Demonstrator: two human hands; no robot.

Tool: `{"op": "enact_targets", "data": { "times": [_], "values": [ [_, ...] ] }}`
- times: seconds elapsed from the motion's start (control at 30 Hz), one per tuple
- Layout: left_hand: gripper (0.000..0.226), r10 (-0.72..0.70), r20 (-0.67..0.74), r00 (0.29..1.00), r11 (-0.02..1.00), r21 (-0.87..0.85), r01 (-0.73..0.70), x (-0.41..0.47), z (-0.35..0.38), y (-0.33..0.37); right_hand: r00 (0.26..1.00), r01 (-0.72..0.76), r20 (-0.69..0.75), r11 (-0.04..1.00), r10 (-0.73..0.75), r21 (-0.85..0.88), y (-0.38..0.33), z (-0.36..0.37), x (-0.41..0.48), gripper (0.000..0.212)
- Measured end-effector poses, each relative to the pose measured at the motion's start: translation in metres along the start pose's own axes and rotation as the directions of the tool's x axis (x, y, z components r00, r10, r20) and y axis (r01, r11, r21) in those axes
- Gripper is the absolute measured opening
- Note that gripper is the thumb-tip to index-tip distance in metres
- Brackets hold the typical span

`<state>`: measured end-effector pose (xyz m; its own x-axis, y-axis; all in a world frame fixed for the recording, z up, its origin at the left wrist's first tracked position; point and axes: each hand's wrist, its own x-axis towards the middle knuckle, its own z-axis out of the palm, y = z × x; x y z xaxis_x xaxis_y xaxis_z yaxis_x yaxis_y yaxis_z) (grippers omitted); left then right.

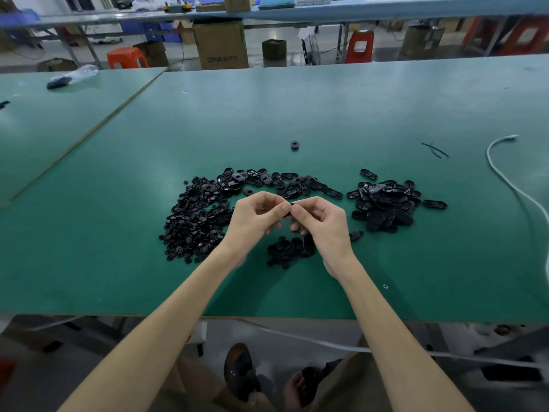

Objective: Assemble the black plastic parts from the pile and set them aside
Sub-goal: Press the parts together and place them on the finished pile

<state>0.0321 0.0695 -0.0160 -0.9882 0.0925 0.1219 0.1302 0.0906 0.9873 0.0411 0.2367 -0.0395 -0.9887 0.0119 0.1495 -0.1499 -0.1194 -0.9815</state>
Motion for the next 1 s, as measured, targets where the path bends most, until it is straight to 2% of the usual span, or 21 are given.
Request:
{"op": "enact_targets", "data": {
  "times": [0.33, 0.5, 0.83, 1.0],
  "values": [
    [0.006, -0.037, 0.084, 0.996, 0.999, -0.007, 0.038, 0.0, -0.006, 0.004, 1.0, -0.008, 0.0, 1.0, 0.008, -0.003, 0.0, 0.001, 0.0, 0.007],
    [0.012, -0.072, 0.134, 0.988, 0.997, -0.022, 0.076, 0.0, -0.011, 0.007, 1.0, 0.006, 0.001, 1.0, -0.006, -0.007, 0.001, 0.001, 0.0, 0.007],
    [0.024, -0.137, 0.205, 0.969, 0.958, -0.223, 0.182, -0.003, -0.019, 0.003, 0.998, -0.01, -0.068, 1.0, 0.01, 0.003, 0.003, 0.002, 0.0, 0.004],
    [0.025, -0.157, 0.206, 0.966, 0.944, -0.257, 0.208, -0.004, -0.018, 0.003, 0.997, -0.018, -0.075, 1.0, 0.019, 0.014, 0.001, 0.003, 0.0, 0.009]
  ]
}}
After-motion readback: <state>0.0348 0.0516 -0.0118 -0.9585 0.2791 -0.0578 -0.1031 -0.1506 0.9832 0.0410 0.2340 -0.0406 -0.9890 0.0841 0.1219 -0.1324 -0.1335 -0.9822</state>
